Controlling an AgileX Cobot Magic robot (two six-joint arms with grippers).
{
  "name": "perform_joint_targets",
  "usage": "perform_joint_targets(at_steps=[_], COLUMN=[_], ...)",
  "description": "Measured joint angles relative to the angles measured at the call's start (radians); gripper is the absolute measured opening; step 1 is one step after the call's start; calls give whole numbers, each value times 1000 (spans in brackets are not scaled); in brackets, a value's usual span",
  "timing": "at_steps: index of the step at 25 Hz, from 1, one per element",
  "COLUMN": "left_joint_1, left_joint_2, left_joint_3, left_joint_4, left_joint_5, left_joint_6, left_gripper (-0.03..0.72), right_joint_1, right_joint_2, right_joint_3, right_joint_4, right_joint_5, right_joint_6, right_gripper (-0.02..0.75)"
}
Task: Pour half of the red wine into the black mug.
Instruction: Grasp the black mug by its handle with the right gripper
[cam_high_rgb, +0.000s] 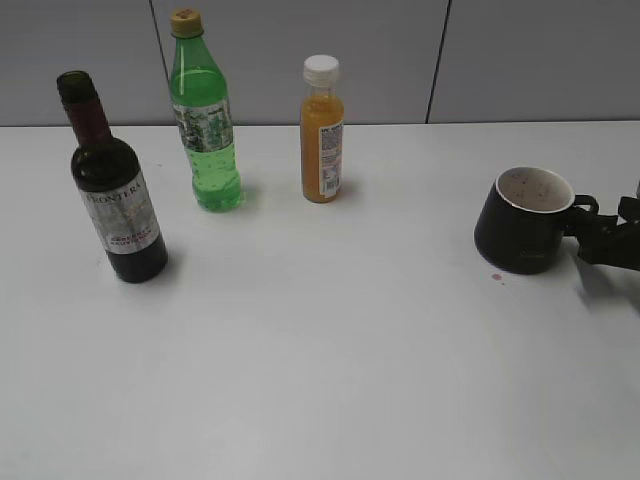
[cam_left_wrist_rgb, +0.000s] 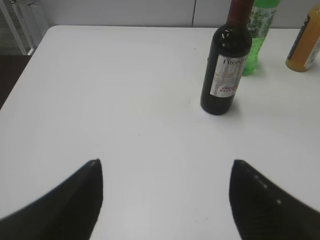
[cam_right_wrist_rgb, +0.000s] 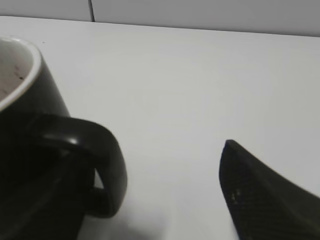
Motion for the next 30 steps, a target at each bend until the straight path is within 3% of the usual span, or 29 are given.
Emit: perform_joint_targets(at_steps=[30], left_joint_1=[0], left_joint_2=[0], left_joint_3=[0], left_joint_4=[0], left_joint_5=[0], left_joint_6=[0], left_gripper=[589], right_joint_1=[0], right_joint_2=[77], right_joint_3=[-118], right_joint_4=[-55], right_joint_5=[-8], right_joint_6=[45], right_gripper=[587])
